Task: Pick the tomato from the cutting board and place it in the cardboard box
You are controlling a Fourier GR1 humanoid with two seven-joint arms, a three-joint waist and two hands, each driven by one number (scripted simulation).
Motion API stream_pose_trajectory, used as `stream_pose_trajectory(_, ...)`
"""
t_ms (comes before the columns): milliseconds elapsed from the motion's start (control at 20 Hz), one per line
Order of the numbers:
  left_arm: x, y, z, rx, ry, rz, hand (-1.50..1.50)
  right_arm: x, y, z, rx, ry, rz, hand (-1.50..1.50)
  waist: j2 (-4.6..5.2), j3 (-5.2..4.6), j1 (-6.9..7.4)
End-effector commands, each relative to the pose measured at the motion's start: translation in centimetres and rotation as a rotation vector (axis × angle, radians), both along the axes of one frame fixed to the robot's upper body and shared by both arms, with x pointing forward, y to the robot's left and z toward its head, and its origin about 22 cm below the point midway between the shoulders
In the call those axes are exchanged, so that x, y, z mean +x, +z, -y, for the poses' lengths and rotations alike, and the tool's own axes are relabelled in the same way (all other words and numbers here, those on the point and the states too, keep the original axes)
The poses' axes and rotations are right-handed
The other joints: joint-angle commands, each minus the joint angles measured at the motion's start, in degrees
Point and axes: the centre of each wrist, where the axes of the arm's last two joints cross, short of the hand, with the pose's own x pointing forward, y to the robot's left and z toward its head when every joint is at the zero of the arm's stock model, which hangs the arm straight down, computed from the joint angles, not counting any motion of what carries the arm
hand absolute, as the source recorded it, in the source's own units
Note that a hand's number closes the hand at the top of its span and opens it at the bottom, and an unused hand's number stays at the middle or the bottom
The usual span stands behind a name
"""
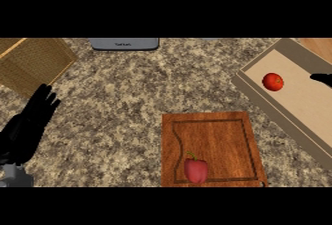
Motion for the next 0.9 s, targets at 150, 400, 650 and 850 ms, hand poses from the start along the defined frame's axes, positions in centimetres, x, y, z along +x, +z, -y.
stream_pose_trajectory(150,-1.4,0.3,0.3,-0.011,-0.004,-0.001,0.0,-4.1,1.4,7.3,0.153,-0.072,0.074,-1.5,0.09,0.02,0.61)
stream_pose_trajectory(400,0.9,0.6,0.0,-0.018,0.006,0.01,0.0,-8.2,1.0,11.8,0.148,-0.022,0.079,-1.5,0.14,0.01,0.15)
stream_pose_trajectory(650,0.5,-1.1,-0.6,0.003,-0.003,-0.005,0.0,-9.2,2.9,13.7,0.122,0.015,0.078,-1.5,0.15,-0.01,0.38)
stream_pose_trajectory(850,0.8,-1.0,-0.4,-0.006,-0.003,0.006,0.0,-10.3,0.0,14.3,0.131,0.007,0.057,-1.5,0.16,0.0,0.37)
